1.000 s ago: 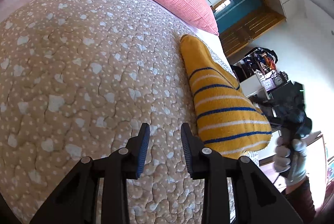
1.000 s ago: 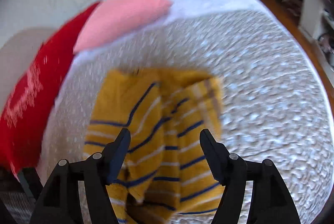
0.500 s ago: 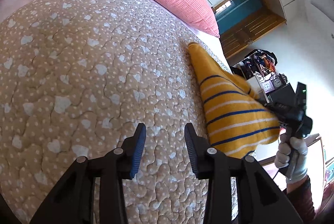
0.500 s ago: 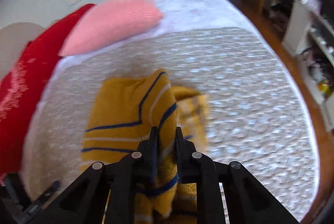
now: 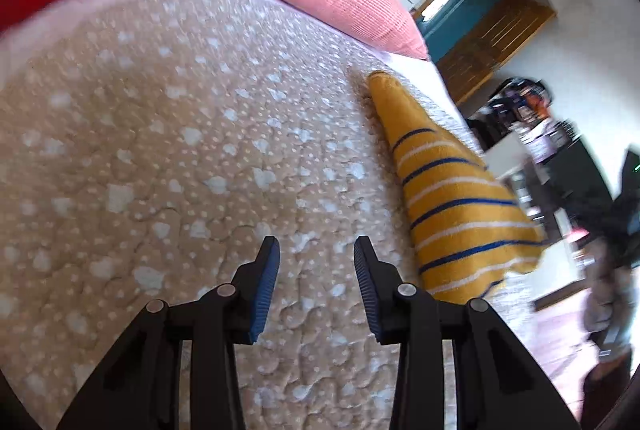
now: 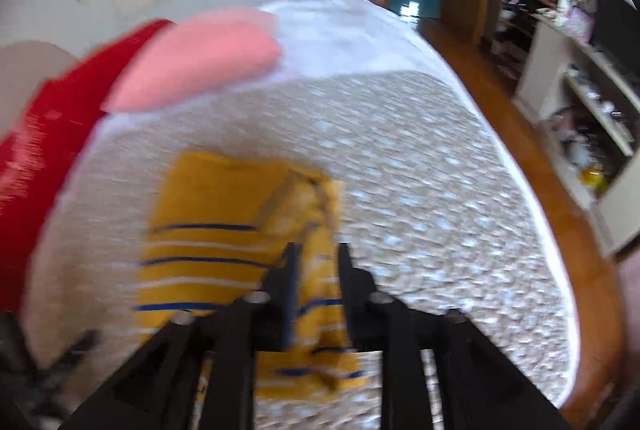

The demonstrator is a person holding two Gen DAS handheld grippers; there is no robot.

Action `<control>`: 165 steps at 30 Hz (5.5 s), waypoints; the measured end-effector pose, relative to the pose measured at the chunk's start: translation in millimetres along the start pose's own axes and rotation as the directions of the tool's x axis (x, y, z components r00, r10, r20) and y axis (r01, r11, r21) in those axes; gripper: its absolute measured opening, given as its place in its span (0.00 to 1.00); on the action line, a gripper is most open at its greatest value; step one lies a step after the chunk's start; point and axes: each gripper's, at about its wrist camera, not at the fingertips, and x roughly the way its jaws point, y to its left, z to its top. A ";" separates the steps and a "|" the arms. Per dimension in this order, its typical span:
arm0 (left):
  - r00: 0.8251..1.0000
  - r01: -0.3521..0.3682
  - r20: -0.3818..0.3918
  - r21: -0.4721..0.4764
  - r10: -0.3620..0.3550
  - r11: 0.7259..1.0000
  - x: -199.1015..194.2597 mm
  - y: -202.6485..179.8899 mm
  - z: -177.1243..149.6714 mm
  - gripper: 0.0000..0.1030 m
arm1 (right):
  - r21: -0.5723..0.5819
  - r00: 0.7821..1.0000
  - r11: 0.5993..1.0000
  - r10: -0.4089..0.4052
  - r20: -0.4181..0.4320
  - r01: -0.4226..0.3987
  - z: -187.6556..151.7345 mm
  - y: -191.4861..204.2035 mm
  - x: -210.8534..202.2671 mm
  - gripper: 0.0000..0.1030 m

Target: Fold small clothes

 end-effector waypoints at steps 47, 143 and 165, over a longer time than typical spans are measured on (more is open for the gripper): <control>0.958 -0.203 -0.153 0.238 0.243 0.950 55.5 -130.7 -31.9 0.77 | 0.142 0.961 0.952 0.257 0.105 -0.271 -62.0 -71.6 42.6 0.72; 0.934 -0.352 0.033 0.266 0.357 0.897 -73.7 -146.8 -145.5 1.00 | 0.004 0.999 1.000 -0.027 0.047 0.027 -233.6 -6.7 -36.3 1.00; 0.927 -0.334 -0.083 0.262 0.366 0.905 -17.5 -131.6 -140.3 1.00 | 0.069 0.999 0.998 -0.014 0.052 0.011 -223.3 -41.0 -4.9 1.00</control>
